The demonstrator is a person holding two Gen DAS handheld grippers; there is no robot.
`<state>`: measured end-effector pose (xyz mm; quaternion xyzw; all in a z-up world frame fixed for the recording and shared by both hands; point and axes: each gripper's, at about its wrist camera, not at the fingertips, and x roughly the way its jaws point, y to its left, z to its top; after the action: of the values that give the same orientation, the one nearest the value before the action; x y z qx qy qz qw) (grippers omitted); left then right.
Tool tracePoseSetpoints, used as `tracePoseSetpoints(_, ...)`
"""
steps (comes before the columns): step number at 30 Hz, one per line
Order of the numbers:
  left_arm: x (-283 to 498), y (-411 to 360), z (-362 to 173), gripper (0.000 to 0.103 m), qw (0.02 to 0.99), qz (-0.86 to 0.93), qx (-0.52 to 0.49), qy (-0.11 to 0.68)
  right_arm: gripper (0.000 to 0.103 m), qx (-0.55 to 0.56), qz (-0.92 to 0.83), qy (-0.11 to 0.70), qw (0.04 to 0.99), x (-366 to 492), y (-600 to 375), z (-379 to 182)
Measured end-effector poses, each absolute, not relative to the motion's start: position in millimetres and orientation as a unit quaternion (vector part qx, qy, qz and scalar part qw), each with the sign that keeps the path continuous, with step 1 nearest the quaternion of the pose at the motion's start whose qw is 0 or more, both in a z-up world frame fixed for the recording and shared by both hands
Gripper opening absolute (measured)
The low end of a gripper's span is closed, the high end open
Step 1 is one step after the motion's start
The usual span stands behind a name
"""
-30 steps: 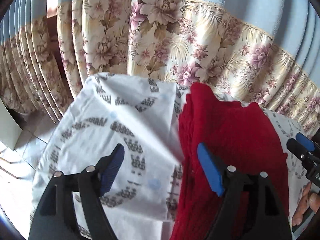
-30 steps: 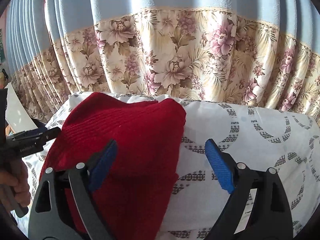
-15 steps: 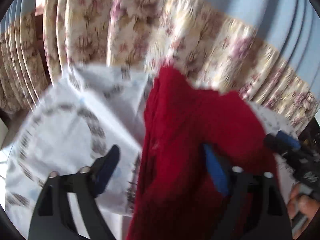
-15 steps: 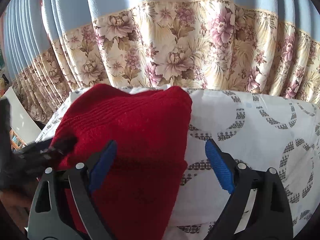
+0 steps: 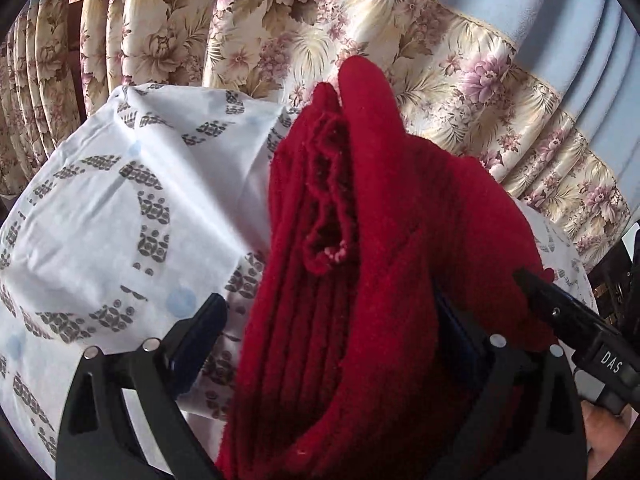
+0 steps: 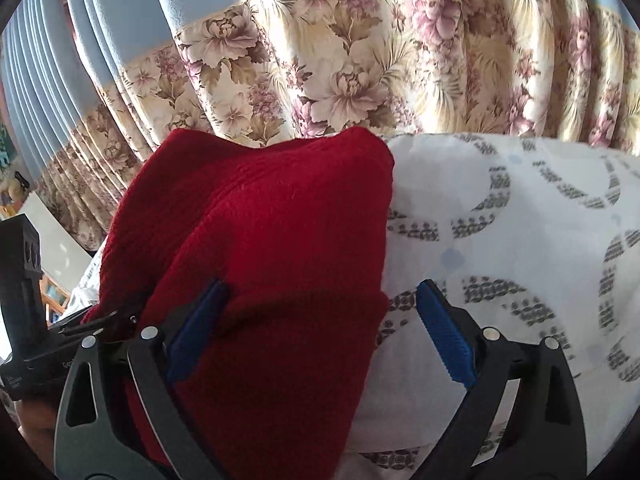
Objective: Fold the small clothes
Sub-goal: 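Lift the folded sweater with both grippers and carry it across the bed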
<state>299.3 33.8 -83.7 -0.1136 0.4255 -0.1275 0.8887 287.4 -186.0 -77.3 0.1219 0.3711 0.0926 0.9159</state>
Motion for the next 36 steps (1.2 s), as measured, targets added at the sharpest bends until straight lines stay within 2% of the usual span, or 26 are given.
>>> tracePoseSetpoints(3,298,35,-84,0.094,0.889,-0.131,-0.122,0.421,0.094,0.121,0.098,0.373,0.915,288,-185,-77)
tracePoseSetpoints(7,294,36,-83,0.075,0.884,-0.156,-0.146,0.415,0.081,0.117,0.125,0.378,0.91,289,-180,-77)
tracePoseSetpoints(12,291,28,-77,0.062,0.888,-0.157,-0.137,0.41,0.072,0.118,0.144,0.384,0.905,290,-181,-74)
tracePoseSetpoints(14,290,26,-73,0.051,0.888,-0.161,-0.131,0.41,0.063,0.117,0.146,0.38,0.906,289,-180,-72)
tracePoseSetpoints(16,290,20,-67,0.045,0.89,-0.165,-0.116,0.408,0.058,0.111,0.146,0.373,0.909,288,-177,-69)
tracePoseSetpoints(26,282,10,-48,0.039,0.898,-0.169,-0.112,0.39,0.053,0.095,0.159,0.348,0.919,280,-186,-44)
tracePoseSetpoints(36,261,-76,-11,0.039,0.895,-0.216,-0.112,0.374,0.052,0.057,0.131,0.31,0.94,244,-263,20)
